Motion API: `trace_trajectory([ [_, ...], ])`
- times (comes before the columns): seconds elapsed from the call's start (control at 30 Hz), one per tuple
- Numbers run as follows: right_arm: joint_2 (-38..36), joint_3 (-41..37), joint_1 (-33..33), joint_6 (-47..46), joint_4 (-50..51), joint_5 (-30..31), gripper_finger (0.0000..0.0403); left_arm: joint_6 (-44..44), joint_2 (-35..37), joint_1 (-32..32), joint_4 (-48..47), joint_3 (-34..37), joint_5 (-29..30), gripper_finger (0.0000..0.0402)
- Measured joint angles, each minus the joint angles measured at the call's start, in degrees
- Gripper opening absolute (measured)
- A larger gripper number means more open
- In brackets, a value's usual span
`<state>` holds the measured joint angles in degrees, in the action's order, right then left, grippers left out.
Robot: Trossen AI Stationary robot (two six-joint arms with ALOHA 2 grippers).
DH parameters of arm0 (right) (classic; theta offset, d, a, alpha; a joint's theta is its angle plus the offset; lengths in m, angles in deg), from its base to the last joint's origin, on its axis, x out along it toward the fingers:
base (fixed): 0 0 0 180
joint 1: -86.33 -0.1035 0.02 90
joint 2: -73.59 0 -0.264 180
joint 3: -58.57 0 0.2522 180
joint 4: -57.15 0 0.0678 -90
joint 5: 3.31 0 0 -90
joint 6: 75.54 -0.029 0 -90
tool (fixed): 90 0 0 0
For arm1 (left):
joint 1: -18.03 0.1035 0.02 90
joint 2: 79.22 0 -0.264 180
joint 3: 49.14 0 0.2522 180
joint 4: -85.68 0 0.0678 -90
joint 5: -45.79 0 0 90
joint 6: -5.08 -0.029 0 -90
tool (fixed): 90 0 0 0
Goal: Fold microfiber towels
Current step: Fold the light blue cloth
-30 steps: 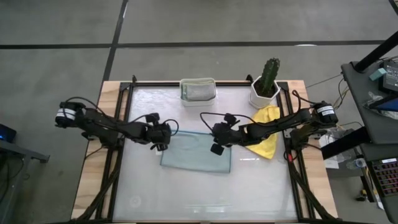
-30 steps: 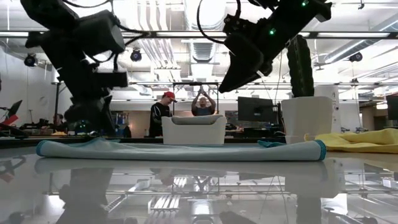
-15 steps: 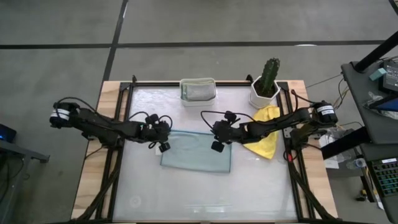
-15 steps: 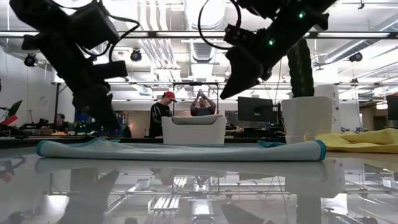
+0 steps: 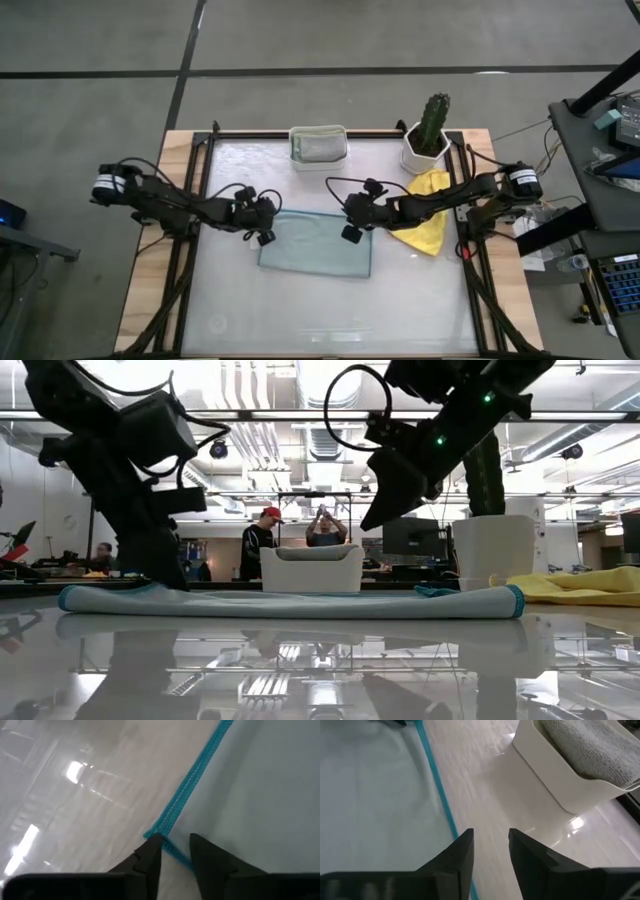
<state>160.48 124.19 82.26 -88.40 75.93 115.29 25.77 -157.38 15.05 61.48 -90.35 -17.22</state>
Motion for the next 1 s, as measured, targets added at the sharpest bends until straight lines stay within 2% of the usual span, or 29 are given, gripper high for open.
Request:
trace_trajectory([
  [0.13,0.0,-0.44,0.0,-0.02,0.06,-0.02,0.0111,-0.02,-0.01,0.0,0.0,-0.15,-0.01,0.002],
  [0.2,0.0,-0.59,0.0,-0.06,0.15,0.0,0.0113,-0.04,0.68,0.0,-0.03,-0.32,0.0,0.0006],
  [0.33,0.0,-0.65,0.0,-0.15,0.1,-0.02,0.0113,-1.68,1.95,-0.02,-0.02,-1.02,0.93,0.0009],
  [0.53,0.0,-0.65,0.0,-0.2,-0.07,-0.02,0.0107,-3.28,3.5,0.0,-0.01,-1.46,6.39,0.0002],
  [0.77,0.0,-0.65,0.0,-1.24,0.37,-0.33,0.0106,-2.75,3.86,0.0,-0.49,-1.45,7.35,0.0],
  [0.83,-0.43,-0.65,0.38,-3.76,2.13,-2.3,0.0106,-1.71,4.05,0.0,-0.46,-1.86,7.31,0.0],
  [1.0,-2.65,-0.38,2.4,-11.19,9.27,-13.15,0.0118,-2.67,5.47,0.15,-0.15,-2.32,5.34,0.001],
])
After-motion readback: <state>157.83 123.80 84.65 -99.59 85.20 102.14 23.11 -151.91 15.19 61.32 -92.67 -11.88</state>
